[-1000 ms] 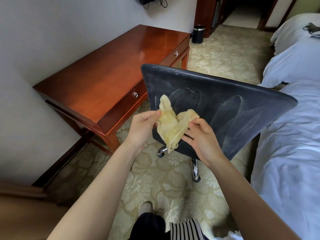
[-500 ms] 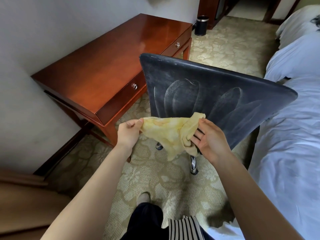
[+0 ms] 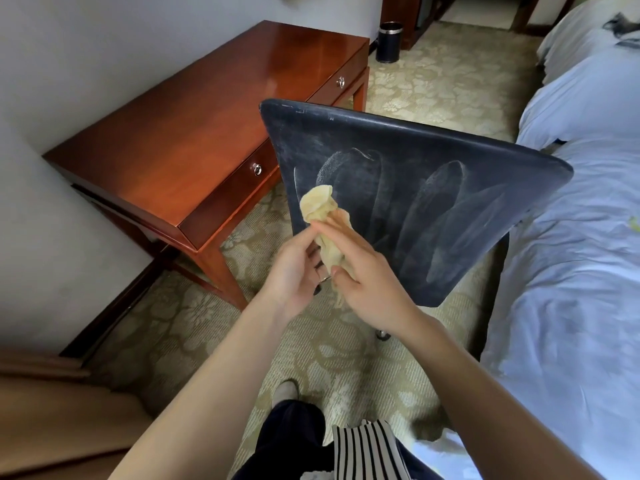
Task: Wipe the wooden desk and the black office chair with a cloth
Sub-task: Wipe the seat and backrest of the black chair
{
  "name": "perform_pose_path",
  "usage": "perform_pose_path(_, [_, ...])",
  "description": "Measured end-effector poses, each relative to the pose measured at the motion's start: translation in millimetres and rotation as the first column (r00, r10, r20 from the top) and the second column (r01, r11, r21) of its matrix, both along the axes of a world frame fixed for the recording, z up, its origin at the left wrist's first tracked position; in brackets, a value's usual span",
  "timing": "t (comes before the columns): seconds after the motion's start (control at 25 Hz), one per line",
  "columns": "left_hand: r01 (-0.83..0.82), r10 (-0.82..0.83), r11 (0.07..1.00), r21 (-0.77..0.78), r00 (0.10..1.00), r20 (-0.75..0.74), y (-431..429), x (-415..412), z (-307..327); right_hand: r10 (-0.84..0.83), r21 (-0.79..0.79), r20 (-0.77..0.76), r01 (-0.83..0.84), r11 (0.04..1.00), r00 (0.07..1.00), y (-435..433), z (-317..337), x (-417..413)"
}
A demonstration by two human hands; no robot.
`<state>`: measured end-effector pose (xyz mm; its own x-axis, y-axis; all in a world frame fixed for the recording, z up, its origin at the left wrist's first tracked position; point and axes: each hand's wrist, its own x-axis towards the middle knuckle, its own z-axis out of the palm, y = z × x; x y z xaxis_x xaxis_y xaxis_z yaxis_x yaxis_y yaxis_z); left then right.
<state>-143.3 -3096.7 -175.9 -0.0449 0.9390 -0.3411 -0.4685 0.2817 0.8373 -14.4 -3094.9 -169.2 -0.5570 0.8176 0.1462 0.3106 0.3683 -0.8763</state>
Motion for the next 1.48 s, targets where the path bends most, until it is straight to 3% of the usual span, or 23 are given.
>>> perform_pose_path(0.12, [0.083, -0.086, 0.993, 0.081, 0.996, 0.037, -1, -7, 4, 0.035, -0.140, -0.066, -0.044, 0.989, 0.997, 9, 14, 17])
perform_pose_path(0.24, [0.153, -0.129, 0.983, 0.100, 0.967, -0.218, 4, -10, 8, 0.141, -0.244, -0.179, -0.183, 0.952, 0.974, 20, 20, 37])
perform_pose_path(0.32, [0.146, -0.116, 0.985, 0.087, 0.952, -0.283, 11, -15, 13, 0.032, -0.280, -0.284, -0.115, 0.953, 0.958, 28, 19, 52])
perform_pose_path(0.44, [0.198, -0.187, 0.977, 0.075, 0.973, -0.134, 20, -27, 23, -0.238, -0.354, -0.233, 0.145, 0.924, 0.943, 39, 1, 62])
perform_pose_path(0.52, [0.290, -0.282, 0.955, 0.071, 0.954, -0.102, 22, -32, 28, -0.187, -0.527, -0.245, 0.031, 0.849, 0.951, 37, -13, 50])
perform_pose_path(0.6, [0.381, -0.371, 0.921, 0.079, 0.922, -0.112, 25, -37, 31, -0.112, -0.649, -0.379, -0.178, 0.740, 0.918, 31, -28, 32])
perform_pose_path(0.68, [0.397, -0.383, 0.913, 0.089, 0.913, -0.138, 30, -46, 31, -0.174, -0.691, -0.503, -0.273, 0.670, 0.847, 26, -36, 19])
perform_pose_path(0.76, [0.395, -0.365, 0.916, 0.072, 0.893, -0.262, 37, -59, 28, -0.337, -0.737, -0.590, -0.318, 0.596, 0.734, 21, -40, 12])
perform_pose_path(0.84, [0.418, -0.383, 0.908, -0.004, 0.829, -0.407, 45, -70, 20, -0.504, -0.774, -0.621, -0.371, 0.513, 0.600, 15, -43, 3])
perform_pose_path(0.96, [0.459, -0.440, 0.884, -0.091, 0.749, -0.495, 63, -73, 9, -0.683, -0.788, -0.605, -0.432, 0.439, 0.410, 7, -42, -19])
perform_pose_path(1.08, [0.292, -0.217, 0.956, 0.014, 0.742, -0.635, 87, -77, 7, -0.758, -0.772, -0.599, -0.438, 0.461, 0.258, 13, -29, -41])
perform_pose_path(1.16, [0.200, 0.059, 0.956, 0.212, 0.581, -0.812, 109, -95, 12, -0.780, -0.771, -0.604, -0.367, 0.521, 0.161, 23, -24, -47])
perform_pose_path(1.24, [0.263, 0.261, 0.893, 0.366, 0.360, -0.896, 136, -117, 21, -0.774, -0.761, -0.630, -0.251, 0.599, 0.060, 34, -25, -46])
perform_pose_path(1.36, [0.418, 0.295, 0.839, 0.348, 0.189, -0.937, 170, -129, 35, -0.739, -0.744, -0.668, 0.049, 0.667, -0.082, 54, -29, -38])
perform_pose_path(1.44, [0.470, 0.254, 0.834, 0.290, 0.141, -0.957, 185, -128, 34, -0.723, -0.726, -0.669, 0.361, 0.585, -0.175, 77, -30, -22])
perform_pose_path(1.48, [0.476, 0.246, 0.830, 0.290, 0.154, -0.957, 189, -128, 31, -0.737, -0.703, -0.648, 0.524, 0.481, -0.193, 91, -30, -11])
